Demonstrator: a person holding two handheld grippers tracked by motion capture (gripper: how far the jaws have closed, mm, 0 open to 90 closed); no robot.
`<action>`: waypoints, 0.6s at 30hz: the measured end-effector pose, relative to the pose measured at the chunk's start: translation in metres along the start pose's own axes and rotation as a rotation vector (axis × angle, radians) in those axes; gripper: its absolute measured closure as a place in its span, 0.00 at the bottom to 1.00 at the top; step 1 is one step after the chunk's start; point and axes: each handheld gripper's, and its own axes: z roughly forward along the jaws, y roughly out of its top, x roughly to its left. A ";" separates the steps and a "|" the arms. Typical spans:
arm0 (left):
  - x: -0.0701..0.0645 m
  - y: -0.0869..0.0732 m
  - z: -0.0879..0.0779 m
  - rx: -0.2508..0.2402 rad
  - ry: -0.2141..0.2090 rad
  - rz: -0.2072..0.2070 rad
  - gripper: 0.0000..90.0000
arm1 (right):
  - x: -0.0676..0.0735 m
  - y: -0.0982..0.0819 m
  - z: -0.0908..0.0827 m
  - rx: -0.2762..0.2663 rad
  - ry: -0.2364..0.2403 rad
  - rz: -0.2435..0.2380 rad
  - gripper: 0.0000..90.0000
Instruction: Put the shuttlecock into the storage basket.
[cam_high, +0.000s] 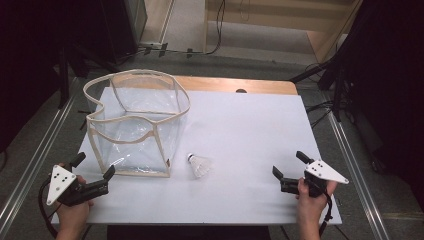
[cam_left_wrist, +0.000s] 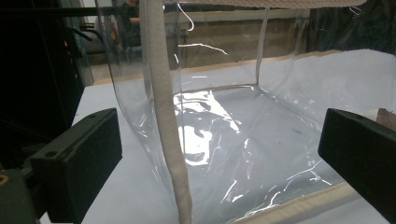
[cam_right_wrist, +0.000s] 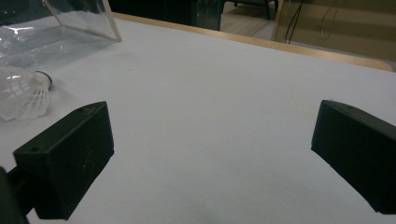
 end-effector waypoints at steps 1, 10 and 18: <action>0.000 0.000 0.000 0.000 0.000 0.001 0.00 | 0.000 0.001 -0.001 -0.004 0.003 -0.003 0.00; -0.001 -0.001 0.000 -0.001 0.007 0.004 0.00 | 0.011 0.017 -0.002 0.013 0.034 -0.034 0.00; -0.002 -0.001 0.000 0.001 0.009 0.006 0.00 | 0.026 0.040 0.003 0.016 0.090 -0.071 0.00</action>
